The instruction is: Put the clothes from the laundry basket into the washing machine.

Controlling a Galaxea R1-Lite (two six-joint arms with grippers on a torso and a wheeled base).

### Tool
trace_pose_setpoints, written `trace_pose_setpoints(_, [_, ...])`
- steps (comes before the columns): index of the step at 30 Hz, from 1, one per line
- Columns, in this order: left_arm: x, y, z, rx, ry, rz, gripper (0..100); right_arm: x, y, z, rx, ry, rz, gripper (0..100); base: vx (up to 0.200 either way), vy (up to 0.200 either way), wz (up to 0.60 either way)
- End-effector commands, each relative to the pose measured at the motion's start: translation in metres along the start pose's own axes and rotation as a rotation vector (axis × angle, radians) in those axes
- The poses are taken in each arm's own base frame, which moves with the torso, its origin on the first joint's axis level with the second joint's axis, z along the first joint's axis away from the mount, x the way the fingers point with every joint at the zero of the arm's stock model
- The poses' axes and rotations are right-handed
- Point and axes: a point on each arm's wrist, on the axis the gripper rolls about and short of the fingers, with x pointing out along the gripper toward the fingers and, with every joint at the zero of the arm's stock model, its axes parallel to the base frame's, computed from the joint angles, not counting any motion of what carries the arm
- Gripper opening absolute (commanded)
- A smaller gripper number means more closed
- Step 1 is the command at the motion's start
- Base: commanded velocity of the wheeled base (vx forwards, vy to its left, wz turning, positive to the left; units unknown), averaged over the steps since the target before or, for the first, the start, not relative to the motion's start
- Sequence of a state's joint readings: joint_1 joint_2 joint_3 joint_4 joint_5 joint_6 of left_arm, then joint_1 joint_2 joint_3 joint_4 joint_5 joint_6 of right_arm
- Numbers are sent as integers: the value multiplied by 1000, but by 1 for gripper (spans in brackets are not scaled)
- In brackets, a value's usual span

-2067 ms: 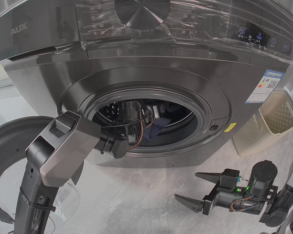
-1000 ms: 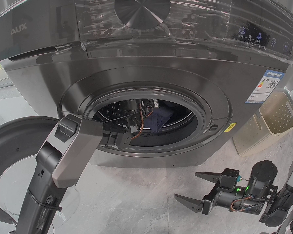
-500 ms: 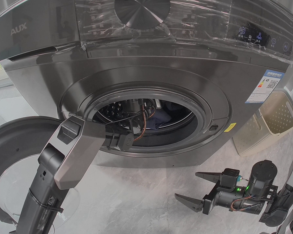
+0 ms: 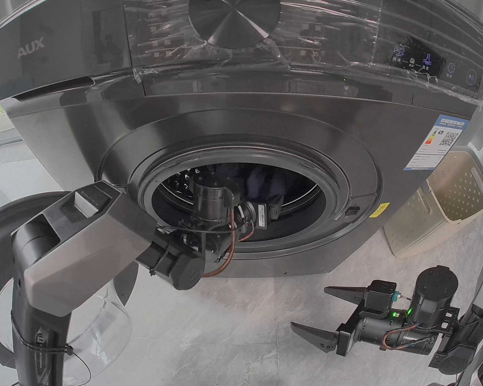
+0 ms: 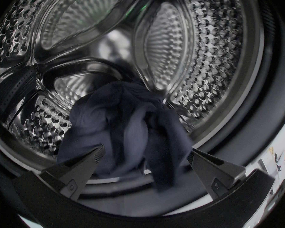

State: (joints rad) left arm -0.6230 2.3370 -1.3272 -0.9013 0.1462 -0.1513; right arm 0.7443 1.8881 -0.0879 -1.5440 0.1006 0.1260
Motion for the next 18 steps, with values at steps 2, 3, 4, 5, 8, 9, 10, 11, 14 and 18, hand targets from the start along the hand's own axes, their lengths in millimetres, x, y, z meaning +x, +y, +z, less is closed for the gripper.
trace_pose_setpoints(2, [-121,-36,5,70,72,-234,100,-18,3,-4,0,23,11,100,0,0,0])
trace_pose_setpoints(3, [-124,-36,5,70,71,-241,100,-18,3,-3,0,21,10,100,0,0,0])
trace_pose_setpoints(4, [-137,-38,7,70,68,-264,100,-22,2,-2,-1,13,6,100,0,0,0])
trace_pose_setpoints(5, [-147,-39,8,71,72,-273,100,-25,2,-1,0,8,4,100,0,0,0])
trace_pose_setpoints(8, [-179,-40,12,77,81,-307,100,-31,3,6,-4,-31,-2,100,0,0,0])
trace_pose_setpoints(9, [-189,-40,13,78,82,-316,100,-33,4,8,-5,-45,0,100,0,0,0])
trace_pose_setpoints(10, [-201,-39,14,81,84,-326,100,-35,4,11,-7,-61,2,100,0,0,0])
trace_pose_setpoints(11, [-212,-37,15,83,82,-337,100,-37,5,14,-9,-80,4,100,0,0,0])
trace_pose_setpoints(14, [-242,-32,20,82,70,-362,100,-43,6,19,-12,-115,6,100,0,0,0])
trace_pose_setpoints(18, [-273,-19,22,76,49,-365,100,-55,7,27,-15,-153,-14,100,0,0,0])
